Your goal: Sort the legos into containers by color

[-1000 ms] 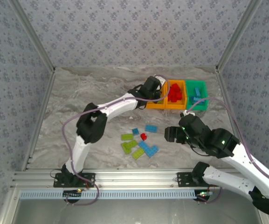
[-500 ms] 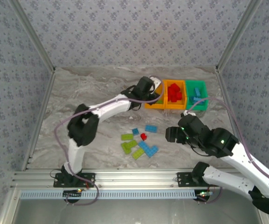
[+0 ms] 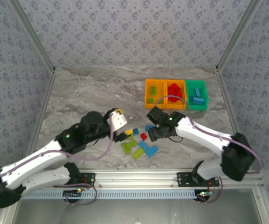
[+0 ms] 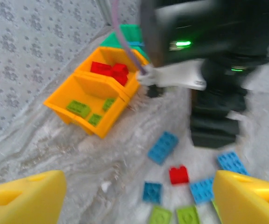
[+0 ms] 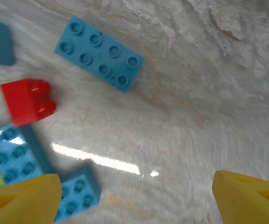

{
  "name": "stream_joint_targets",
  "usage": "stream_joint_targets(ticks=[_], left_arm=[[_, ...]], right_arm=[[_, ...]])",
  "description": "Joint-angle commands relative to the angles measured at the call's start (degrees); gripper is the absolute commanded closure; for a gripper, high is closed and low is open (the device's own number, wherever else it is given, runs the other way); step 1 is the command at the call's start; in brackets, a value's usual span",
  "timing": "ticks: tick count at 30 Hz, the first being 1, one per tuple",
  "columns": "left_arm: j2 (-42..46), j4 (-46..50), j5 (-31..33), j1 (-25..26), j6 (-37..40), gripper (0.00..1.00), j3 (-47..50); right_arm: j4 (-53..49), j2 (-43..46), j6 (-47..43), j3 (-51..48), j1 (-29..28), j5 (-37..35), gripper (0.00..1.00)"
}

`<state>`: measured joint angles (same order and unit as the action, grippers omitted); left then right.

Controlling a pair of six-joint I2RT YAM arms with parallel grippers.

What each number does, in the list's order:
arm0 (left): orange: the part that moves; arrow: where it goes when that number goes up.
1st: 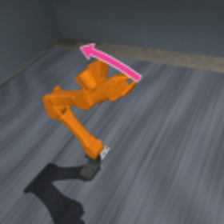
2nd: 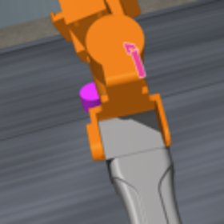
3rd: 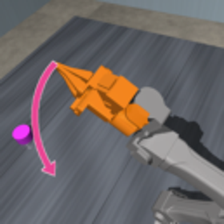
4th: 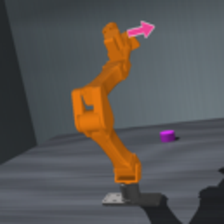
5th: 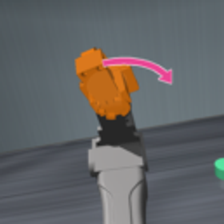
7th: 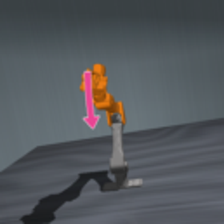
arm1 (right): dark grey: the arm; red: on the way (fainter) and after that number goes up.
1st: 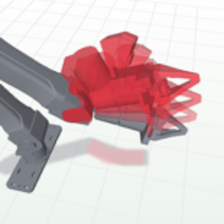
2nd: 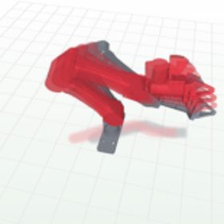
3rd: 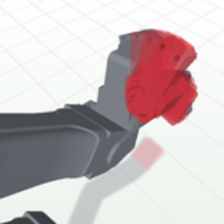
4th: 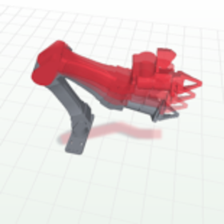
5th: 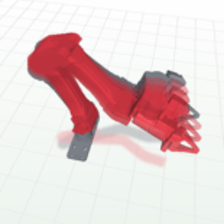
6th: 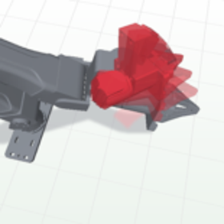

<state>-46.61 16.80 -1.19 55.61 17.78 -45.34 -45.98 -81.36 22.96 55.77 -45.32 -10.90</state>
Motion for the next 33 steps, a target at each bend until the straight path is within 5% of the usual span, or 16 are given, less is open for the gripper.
stream_joint_targets(ticks=[1,10,18,24,33], left_arm=[[8.5,13.7,-7.3,0.6,9.2,0.07,3.9],[21.6,12.9,-15.2,0.6,18.2,0.01,12.8],[18.5,11.4,-16.8,0.5,19.7,0.01,13.5],[18.6,8.7,-18.8,0.2,19.1,0.01,15.3],[18.2,2.8,-20.0,-1.4,14.5,0.01,16.2]], right_arm=[[4.6,-6.6,-10.4,2.7,1.8,2.0,0.13],[6.5,-19.7,-18.6,9.3,4.9,5.6,0.16],[7.8,-22.9,-21.1,9.7,8.0,11.0,0.43],[10.1,-19.5,-21.0,5.9,8.8,12.3,0.62],[11.3,-4.9,-12.4,-1.3,9.2,6.7,0.71]])
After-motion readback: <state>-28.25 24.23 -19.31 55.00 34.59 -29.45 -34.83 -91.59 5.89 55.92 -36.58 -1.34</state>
